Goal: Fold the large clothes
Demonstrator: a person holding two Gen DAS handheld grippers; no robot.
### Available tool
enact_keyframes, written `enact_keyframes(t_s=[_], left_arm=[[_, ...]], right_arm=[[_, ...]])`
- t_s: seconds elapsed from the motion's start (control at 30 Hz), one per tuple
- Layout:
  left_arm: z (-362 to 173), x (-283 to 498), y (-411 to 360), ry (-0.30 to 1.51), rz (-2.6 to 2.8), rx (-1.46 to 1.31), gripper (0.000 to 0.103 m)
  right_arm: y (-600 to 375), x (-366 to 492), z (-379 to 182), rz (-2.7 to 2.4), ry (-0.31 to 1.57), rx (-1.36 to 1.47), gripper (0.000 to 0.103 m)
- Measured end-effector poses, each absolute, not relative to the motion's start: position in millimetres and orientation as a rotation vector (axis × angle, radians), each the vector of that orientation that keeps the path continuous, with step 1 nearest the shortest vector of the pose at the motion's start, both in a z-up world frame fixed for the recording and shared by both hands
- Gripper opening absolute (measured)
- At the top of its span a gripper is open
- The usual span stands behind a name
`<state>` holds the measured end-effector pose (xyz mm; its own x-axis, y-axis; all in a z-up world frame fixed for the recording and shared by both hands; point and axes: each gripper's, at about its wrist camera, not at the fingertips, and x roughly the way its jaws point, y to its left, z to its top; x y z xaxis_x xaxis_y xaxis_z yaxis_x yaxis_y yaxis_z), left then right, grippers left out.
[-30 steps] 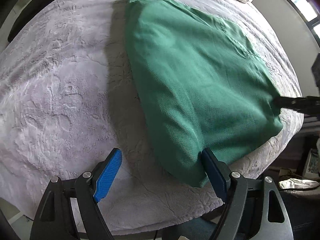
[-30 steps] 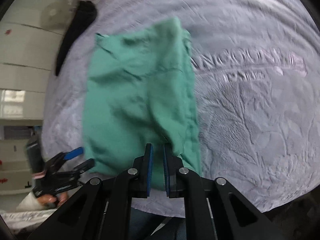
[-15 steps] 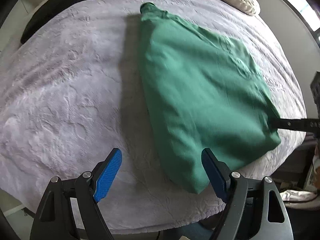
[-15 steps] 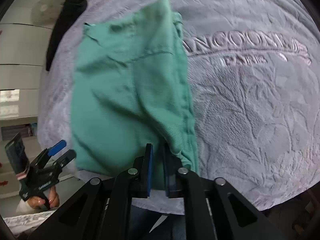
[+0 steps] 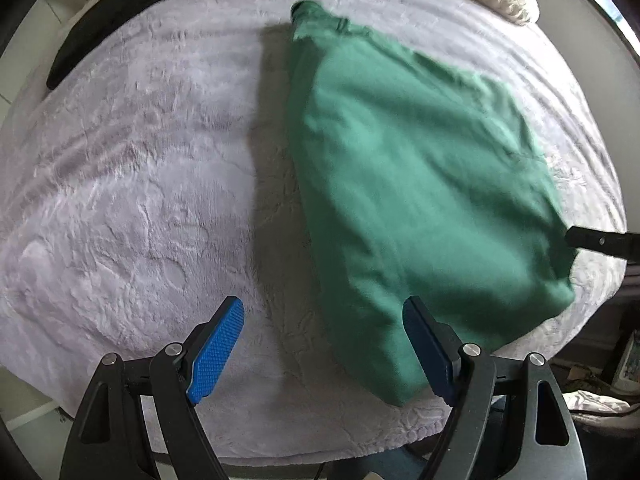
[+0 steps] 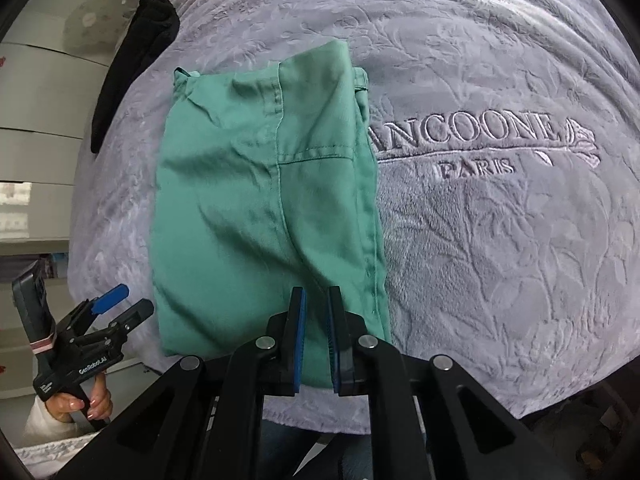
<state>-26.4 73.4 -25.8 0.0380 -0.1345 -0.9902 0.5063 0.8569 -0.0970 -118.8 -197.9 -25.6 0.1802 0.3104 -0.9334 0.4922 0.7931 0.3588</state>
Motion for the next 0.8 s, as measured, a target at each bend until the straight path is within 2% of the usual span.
enact_keyframes(t_s=[0.23, 0.63, 0.8], left_arm=[[-38.0, -30.9, 74.7, 1.471, -0.514, 0.332, 0.083], [-41.7, -33.4, 66.3, 1.473, -0.505, 0.337, 0.083], [-40.4, -32.7, 65.5, 1.467, -0.504, 0.345, 0.083]], right_arm=[[-199.1, -110.9, -52.2, -0.216, 1.472, 0.597, 0.007], [-199.2, -103.9, -55.5, -0.223, 1.490, 0.568, 0.008], [-192.0, -104.2, -52.4, -0.226, 1.490, 0.536, 0.011]])
